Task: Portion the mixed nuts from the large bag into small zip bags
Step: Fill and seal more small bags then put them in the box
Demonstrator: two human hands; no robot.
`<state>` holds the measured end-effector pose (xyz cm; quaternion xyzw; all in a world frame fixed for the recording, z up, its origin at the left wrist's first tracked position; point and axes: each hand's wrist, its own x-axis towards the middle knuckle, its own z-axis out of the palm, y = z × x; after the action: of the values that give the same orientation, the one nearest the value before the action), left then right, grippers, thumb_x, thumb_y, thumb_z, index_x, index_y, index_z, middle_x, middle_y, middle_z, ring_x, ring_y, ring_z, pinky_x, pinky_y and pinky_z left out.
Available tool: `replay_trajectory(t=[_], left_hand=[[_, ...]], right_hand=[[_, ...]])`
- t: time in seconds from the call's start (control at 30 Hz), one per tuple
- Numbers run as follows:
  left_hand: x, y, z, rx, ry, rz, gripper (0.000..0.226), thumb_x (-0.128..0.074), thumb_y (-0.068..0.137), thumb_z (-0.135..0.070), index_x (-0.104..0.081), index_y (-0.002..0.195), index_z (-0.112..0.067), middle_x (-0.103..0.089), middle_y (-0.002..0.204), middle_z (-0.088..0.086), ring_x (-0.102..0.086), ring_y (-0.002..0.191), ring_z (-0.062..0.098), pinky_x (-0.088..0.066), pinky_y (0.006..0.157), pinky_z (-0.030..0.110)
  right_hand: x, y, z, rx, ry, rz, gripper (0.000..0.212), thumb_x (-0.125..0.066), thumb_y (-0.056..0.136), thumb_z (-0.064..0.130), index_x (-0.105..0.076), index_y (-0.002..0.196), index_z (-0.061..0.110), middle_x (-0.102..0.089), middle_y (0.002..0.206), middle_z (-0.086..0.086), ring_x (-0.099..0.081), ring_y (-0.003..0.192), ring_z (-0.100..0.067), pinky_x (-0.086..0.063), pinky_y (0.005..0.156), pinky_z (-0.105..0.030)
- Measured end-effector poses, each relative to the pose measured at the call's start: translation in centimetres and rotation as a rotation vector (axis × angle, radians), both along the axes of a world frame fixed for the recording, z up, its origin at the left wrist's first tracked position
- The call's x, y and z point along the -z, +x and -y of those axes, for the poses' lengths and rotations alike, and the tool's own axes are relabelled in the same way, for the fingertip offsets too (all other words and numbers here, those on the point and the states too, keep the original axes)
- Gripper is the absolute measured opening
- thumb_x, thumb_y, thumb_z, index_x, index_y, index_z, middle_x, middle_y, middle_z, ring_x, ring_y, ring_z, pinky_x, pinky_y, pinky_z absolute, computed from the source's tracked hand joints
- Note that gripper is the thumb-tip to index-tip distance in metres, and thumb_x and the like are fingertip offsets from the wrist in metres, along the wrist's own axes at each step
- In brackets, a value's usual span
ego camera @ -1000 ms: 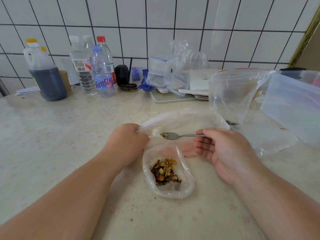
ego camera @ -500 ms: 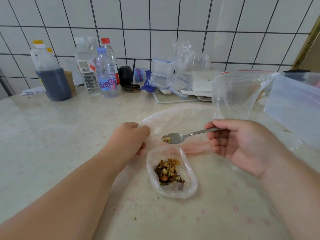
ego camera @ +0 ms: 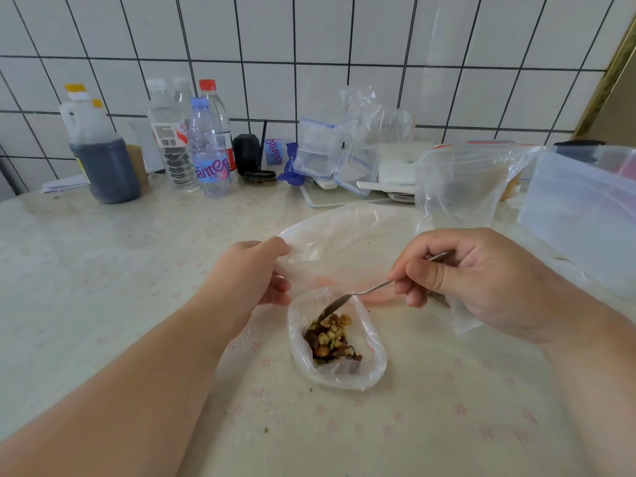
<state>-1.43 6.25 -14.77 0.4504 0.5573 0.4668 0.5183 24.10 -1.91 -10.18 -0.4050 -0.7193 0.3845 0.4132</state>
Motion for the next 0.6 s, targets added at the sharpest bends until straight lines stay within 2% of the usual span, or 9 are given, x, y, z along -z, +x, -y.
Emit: replay_trajectory(t=[0.13,0.27,0.33,0.4,0.5,0.6], left_hand=[[-0.3,0.0,0.1,0.005,-0.002,0.041,0.018,-0.066,0.090,-0.015,-0.069,0.101,-0.001,-0.062,0.080,0.019,-0.062,0.049,0.021,-0.053,0.047,0.027],[-0.4,-0.2,0.0,0.005,-0.002,0.042,0.018,-0.067,0.093,-0.015,-0.068,0.102,0.001,-0.064,0.085,0.023,-0.064,0.050,0.023,-0.055,0.048,0.028],[-0.4,-0.3,-0.1,0.000,0.000,0.034,0.021,-0.068,0.094,-0.018,-0.068,0.104,0.000,-0.068,0.080,0.022,-0.066,0.052,0.025,-0.055,0.049,0.029],[-0.3,-0.3,-0.1,-0.005,0.014,0.026,0.022,-0.070,0.095,-0.022,-0.069,0.102,-0.001,-0.071,0.070,0.018,-0.067,0.053,0.027,-0.056,0.051,0.030],[-0.3,-0.3,-0.3,-0.013,0.031,-0.002,0.025,-0.070,0.096,-0.031,-0.070,0.095,-0.006,-0.075,0.067,0.011,-0.069,0.054,0.025,-0.057,0.054,0.031],[-0.1,-0.4,-0.6,0.000,0.021,-0.027,0.030,-0.068,0.097,-0.039,-0.071,0.094,-0.009,-0.079,0.076,0.011,-0.069,0.053,0.021,-0.056,0.053,0.029]], right_hand=[[-0.1,0.4,0.0,0.006,0.024,0.002,0.024,-0.067,0.080,0.042,-0.077,0.084,0.021,-0.073,0.081,-0.012,-0.067,0.070,-0.017,-0.052,0.069,-0.020],[-0.2,0.8,-0.4,0.040,-0.019,-0.228,0.022,-0.069,0.086,0.032,-0.077,0.086,0.012,-0.071,0.078,-0.013,-0.063,0.066,-0.020,-0.053,0.065,-0.026],[0.0,1.0,-1.0,0.134,-0.026,-0.344,0.021,-0.063,0.088,0.027,-0.078,0.086,0.011,-0.070,0.078,-0.012,-0.063,0.065,-0.019,-0.053,0.063,-0.025],[0.6,0.8,-1.7,0.256,-0.014,-0.380,0.022,-0.058,0.094,0.021,-0.077,0.087,0.012,-0.070,0.079,-0.011,-0.063,0.068,-0.019,-0.054,0.064,-0.024],[2.1,-0.1,-2.5,0.415,0.027,-0.215,0.024,-0.054,0.101,0.014,-0.075,0.091,0.019,-0.073,0.078,-0.002,-0.066,0.072,-0.016,-0.057,0.069,-0.027],[3.4,-1.0,-2.8,0.513,0.100,0.101,0.015,-0.060,0.098,0.026,-0.074,0.095,0.030,-0.075,0.083,0.013,-0.066,0.073,0.000,-0.051,0.073,-0.021]])
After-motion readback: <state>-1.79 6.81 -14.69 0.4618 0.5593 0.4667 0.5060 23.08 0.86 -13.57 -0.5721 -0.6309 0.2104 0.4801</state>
